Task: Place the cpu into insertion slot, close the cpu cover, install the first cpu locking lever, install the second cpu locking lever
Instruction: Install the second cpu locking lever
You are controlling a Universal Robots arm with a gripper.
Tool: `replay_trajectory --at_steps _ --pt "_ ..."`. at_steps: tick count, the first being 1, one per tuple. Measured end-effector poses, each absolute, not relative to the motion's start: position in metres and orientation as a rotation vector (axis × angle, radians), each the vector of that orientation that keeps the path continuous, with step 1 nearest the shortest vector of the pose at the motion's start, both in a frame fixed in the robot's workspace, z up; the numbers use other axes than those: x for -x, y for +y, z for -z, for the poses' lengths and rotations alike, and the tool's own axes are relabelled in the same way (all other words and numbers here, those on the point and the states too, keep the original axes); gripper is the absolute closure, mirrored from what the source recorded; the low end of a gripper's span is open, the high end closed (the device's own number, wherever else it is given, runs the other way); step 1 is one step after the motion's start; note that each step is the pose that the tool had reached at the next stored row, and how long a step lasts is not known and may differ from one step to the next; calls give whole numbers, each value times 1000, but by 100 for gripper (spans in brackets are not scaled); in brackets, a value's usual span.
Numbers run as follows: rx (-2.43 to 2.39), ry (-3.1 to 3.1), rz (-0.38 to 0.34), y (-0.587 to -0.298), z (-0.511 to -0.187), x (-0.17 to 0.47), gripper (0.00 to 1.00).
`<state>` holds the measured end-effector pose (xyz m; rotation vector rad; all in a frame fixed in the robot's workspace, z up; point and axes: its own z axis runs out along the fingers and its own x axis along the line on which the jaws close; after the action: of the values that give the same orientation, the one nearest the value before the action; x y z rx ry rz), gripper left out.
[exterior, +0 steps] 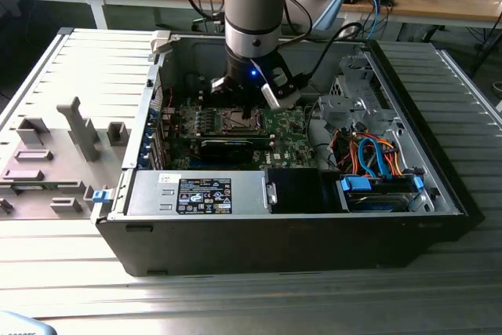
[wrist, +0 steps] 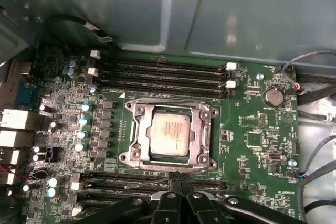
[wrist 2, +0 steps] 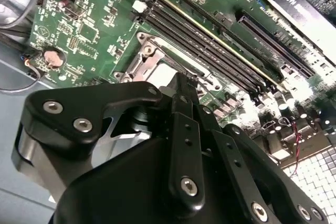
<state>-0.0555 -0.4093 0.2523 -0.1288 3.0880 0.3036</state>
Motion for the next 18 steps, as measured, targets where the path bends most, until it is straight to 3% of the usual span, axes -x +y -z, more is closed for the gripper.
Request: replay_trajectory --at_steps 18 --pt "129 3088 -304 -410 -234 72 89"
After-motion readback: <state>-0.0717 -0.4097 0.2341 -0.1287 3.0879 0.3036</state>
